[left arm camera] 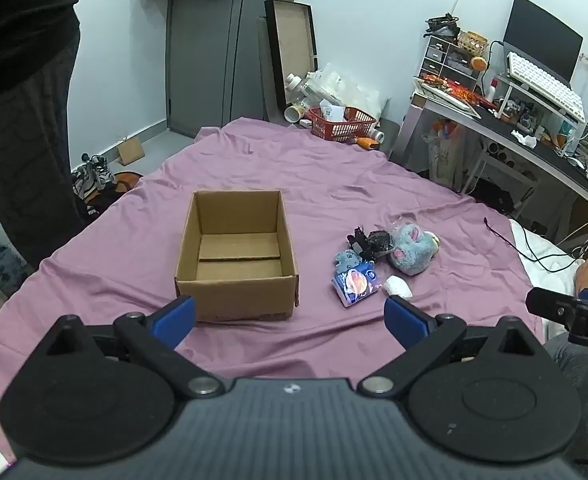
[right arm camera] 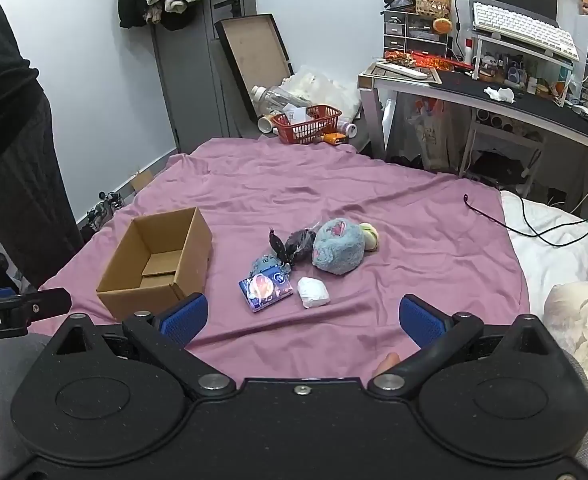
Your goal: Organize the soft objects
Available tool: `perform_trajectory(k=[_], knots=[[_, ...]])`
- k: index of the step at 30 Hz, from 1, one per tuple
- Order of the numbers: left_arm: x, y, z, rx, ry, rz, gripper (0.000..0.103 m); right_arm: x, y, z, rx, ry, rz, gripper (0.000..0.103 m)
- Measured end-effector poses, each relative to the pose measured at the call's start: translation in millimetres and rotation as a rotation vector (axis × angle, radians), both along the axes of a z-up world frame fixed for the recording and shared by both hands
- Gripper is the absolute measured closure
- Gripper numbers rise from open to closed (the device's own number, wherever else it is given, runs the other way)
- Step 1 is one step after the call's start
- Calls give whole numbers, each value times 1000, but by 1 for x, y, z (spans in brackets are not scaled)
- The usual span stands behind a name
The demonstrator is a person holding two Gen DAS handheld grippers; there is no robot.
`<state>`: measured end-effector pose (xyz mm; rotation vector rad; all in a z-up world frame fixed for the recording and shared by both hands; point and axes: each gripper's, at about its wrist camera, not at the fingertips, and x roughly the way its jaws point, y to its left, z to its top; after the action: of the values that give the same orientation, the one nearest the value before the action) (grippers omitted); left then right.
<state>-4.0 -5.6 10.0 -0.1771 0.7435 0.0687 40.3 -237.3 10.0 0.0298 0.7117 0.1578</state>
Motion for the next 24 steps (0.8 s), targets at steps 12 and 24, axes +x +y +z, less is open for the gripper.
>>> perform_trajectory(k=[12, 24], knots=[[6, -4, 11, 13, -4, -24, 3, -2, -2, 6, -6, -6, -3, 0], [7, -7, 2, 9, -8, -32, 3, -2, -3, 3, -14, -10, -9, 0]])
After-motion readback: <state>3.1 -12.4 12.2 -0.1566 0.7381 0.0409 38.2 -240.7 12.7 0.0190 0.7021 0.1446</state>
